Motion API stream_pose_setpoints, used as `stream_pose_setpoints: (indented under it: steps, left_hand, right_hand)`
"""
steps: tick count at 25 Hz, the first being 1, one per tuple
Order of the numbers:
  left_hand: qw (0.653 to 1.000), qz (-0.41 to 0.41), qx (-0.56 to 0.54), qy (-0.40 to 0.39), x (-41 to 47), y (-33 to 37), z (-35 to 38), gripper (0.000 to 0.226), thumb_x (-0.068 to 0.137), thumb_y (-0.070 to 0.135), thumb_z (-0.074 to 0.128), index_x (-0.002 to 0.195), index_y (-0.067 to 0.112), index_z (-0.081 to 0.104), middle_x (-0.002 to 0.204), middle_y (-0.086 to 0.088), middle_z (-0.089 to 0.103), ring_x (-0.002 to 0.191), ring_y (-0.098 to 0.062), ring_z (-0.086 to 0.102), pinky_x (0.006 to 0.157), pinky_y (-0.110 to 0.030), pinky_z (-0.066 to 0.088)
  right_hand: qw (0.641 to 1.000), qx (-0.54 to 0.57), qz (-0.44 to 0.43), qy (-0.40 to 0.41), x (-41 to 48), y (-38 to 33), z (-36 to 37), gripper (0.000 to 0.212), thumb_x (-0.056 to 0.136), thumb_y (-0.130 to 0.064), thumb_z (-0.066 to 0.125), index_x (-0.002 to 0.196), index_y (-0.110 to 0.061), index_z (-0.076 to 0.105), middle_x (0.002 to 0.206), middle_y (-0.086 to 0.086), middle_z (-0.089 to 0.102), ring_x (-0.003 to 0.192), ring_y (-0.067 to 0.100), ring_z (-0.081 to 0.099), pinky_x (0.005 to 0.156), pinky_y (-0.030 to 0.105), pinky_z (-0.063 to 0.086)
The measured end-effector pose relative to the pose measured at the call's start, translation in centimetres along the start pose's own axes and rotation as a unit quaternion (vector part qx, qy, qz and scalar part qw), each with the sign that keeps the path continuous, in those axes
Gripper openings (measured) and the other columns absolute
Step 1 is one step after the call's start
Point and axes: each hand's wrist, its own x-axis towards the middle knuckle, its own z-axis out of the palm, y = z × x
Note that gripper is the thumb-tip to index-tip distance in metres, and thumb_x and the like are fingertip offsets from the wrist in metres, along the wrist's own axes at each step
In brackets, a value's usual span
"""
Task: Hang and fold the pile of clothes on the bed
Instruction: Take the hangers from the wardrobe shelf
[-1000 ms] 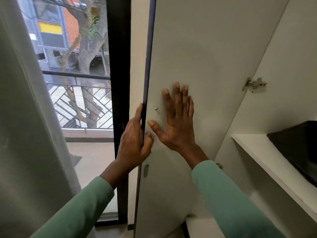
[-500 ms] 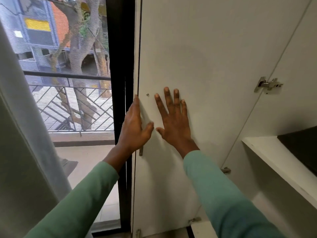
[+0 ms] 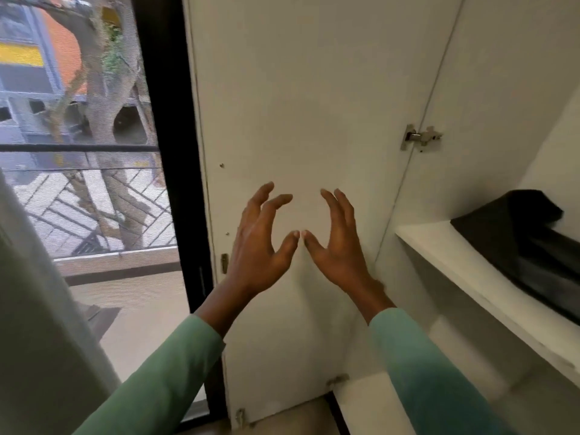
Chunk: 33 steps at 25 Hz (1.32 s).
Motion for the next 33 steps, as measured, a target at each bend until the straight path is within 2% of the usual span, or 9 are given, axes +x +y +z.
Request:
stream_pose_setpoints:
  steps: [4, 9, 13, 18, 21, 24, 29, 31, 33]
  left_hand:
    - [0.99, 0.066, -0.096, -0.08, -2.2, 7.9, 6.5, 0.045, 0.096, 0.023, 0.072, 0.139, 0.027, 0.059, 0.156, 0.009, 0.043, 0.142, -0.014, 0.047, 0.099, -0.045, 0.056]
    - [0.944, 0.137, -0.193, -0.23, -5.9, 18.0, 16.5, 0.037, 0.096, 0.032, 0.065, 0.133, 0.03, 0.064, 0.149, 0.015, 0.051, 0.136, -0.009, 0.052, 0.096, -0.035, 0.056]
    - [0.884, 0.167, -0.267, -0.347, -8.7, 26.0, 24.7, 0.032, 0.097, 0.03, 0.067, 0.129, 0.035, 0.065, 0.14, 0.021, 0.057, 0.131, -0.006, 0.055, 0.094, -0.03, 0.055]
    - [0.811, 0.214, -0.32, -0.441, -9.3, 33.5, 34.2, 0.033, 0.098, 0.022, 0.071, 0.127, 0.036, 0.065, 0.135, 0.024, 0.059, 0.13, -0.004, 0.054, 0.094, -0.025, 0.052]
    - [0.789, 0.266, -0.327, -0.446, -8.8, 37.1, 40.7, 0.034, 0.095, 0.021, 0.074, 0.126, 0.032, 0.064, 0.138, 0.019, 0.061, 0.127, 0.0, 0.054, 0.097, -0.024, 0.051]
    - [0.778, 0.307, -0.33, -0.438, -7.2, 40.8, 48.1, 0.035, 0.094, 0.02, 0.075, 0.127, 0.025, 0.066, 0.137, 0.002, 0.063, 0.123, -0.011, 0.056, 0.099, -0.024, 0.048]
    - [0.778, 0.38, -0.182, -0.467, -3.5, 46.4, 58.6, 0.047, 0.095, 0.045, 0.069, 0.135, 0.022, 0.061, 0.136, -0.004, 0.064, 0.122, -0.025, 0.06, 0.101, -0.048, 0.051]
    - [0.758, 0.436, -0.076, -0.479, -2.8, 48.0, 60.9, 0.053, 0.092, 0.057, 0.066, 0.134, 0.022, 0.063, 0.13, -0.004, 0.067, 0.12, -0.028, 0.061, 0.099, -0.046, 0.051]
    - [0.756, 0.459, -0.078, -0.461, -2.5, 49.0, 61.8, 0.04, 0.092, 0.049, 0.068, 0.12, 0.022, 0.07, 0.115, -0.002, 0.07, 0.11, -0.027, 0.064, 0.091, -0.04, 0.051]
  right_hand:
    - [0.993, -0.006, 0.072, 0.089, -7.3, 4.6, -10.3, 0.056, 0.098, -0.026, 0.072, 0.148, -0.033, 0.048, 0.161, -0.008, 0.032, 0.145, 0.011, 0.039, 0.114, 0.037, 0.046]
    - [0.966, -0.073, 0.161, 0.187, -16.3, 9.9, -24.3, 0.038, 0.096, -0.017, 0.073, 0.132, -0.026, 0.063, 0.144, -0.005, 0.05, 0.131, 0.012, 0.053, 0.104, 0.04, 0.054]
    - [0.9, -0.181, 0.248, 0.309, -24.3, 13.7, -35.1, 0.033, 0.094, -0.012, 0.074, 0.126, -0.014, 0.066, 0.132, 0.005, 0.062, 0.119, 0.022, 0.061, 0.098, 0.045, 0.057]
    - [0.795, -0.354, 0.361, 0.336, -32.4, 16.9, -45.0, 0.026, 0.092, -0.016, 0.07, 0.118, -0.017, 0.067, 0.126, 0.007, 0.063, 0.121, 0.029, 0.056, 0.104, 0.047, 0.046]
    - [0.73, -0.427, 0.441, 0.301, -35.6, 18.9, -47.8, 0.032, 0.092, -0.024, 0.07, 0.122, -0.015, 0.066, 0.129, 0.01, 0.059, 0.123, 0.032, 0.053, 0.105, 0.049, 0.041]
    - [0.69, -0.451, 0.505, 0.257, -36.3, 20.1, -48.2, 0.035, 0.094, -0.034, 0.067, 0.125, -0.017, 0.066, 0.13, 0.01, 0.058, 0.123, 0.033, 0.052, 0.105, 0.048, 0.041]
    - [0.676, -0.464, 0.515, 0.251, -35.8, 20.1, -48.2, 0.036, 0.093, -0.042, 0.061, 0.123, -0.023, 0.067, 0.125, 0.002, 0.062, 0.122, 0.027, 0.053, 0.099, 0.044, 0.044]
    - [0.671, -0.455, 0.522, 0.265, -35.8, 20.0, -48.1, 0.042, 0.092, -0.041, 0.055, 0.129, -0.024, 0.064, 0.123, 0.0, 0.064, 0.121, 0.025, 0.053, 0.099, 0.042, 0.043]
    - [0.667, -0.446, 0.521, 0.291, -35.9, 19.9, -48.0, 0.048, 0.087, -0.035, 0.055, 0.134, -0.023, 0.061, 0.122, 0.0, 0.065, 0.121, 0.024, 0.053, 0.099, 0.041, 0.042]
